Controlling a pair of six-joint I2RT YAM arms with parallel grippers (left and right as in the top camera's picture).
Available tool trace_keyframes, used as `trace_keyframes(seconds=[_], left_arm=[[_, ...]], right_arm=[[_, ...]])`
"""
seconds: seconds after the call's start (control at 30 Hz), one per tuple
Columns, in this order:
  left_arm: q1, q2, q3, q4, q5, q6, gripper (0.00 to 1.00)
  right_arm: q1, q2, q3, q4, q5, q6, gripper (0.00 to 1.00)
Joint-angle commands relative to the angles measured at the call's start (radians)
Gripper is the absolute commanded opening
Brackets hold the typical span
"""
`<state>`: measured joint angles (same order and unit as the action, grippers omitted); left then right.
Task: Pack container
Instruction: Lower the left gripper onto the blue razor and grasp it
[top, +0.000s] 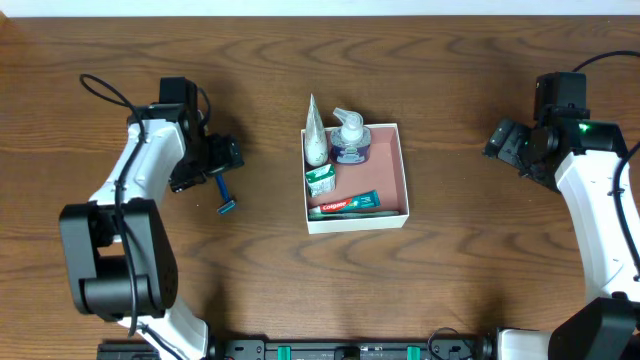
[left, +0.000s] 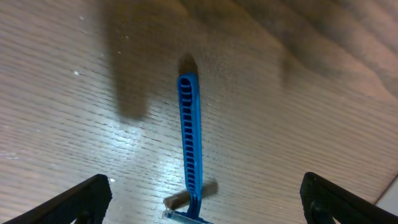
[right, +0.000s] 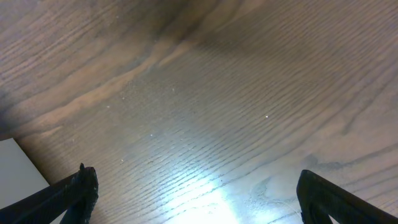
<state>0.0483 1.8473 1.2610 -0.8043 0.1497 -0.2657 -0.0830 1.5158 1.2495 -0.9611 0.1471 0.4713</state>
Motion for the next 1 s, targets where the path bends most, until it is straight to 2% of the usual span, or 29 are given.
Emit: trace_keyframes(seconds=[0.0,0.33,0.43,0.47,0.53,0.57,0.83,0.97], left_arm=[[0.000,0.047,-0.016,-0.003,-0.005,-0.006,0.98],[0.000,0.121,-0.016,-0.002,-0.005,-0.006,0.97],[0.000,0.126,-0.016,-0.003,-0.004,-0.006,0.89],[0.000,0.126,-0.016,-0.004,-0.004,-0.006,0.85],[0.000,0.126,-0.017,-0.006,-0.004,-0.006,0.64],[0.000,0.126,-0.018,-0.007,-0.004,-0.006,0.59],[0.000,0.126,-0.059,-0.006,-0.004,-0.006,0.31],[0.000,0.126,-0.063,-0.015,-0.004,-0.006,0.09]], right_arm=[[-0.008,0.005,0.013,-0.001,0.006,0.014,0.99],[-0.008,0.005,0.013,-0.001,0.006,0.014,0.99],[-0.008,0.005,0.013,-0.001,0.006,0.014,0.99],[-0.008,0.005,0.013,-0.001,0.006,0.014,0.99],[-0.008,0.005,0.013,-0.001,0.006,0.014,0.99],[-0.008,0.005,0.013,-0.001,0.006,0.014,0.99],[-0.008,0.005,0.013,-0.001,0.006,0.014,0.99],[-0.008,0.005,0.013,-0.001,0.006,0.014,0.99]])
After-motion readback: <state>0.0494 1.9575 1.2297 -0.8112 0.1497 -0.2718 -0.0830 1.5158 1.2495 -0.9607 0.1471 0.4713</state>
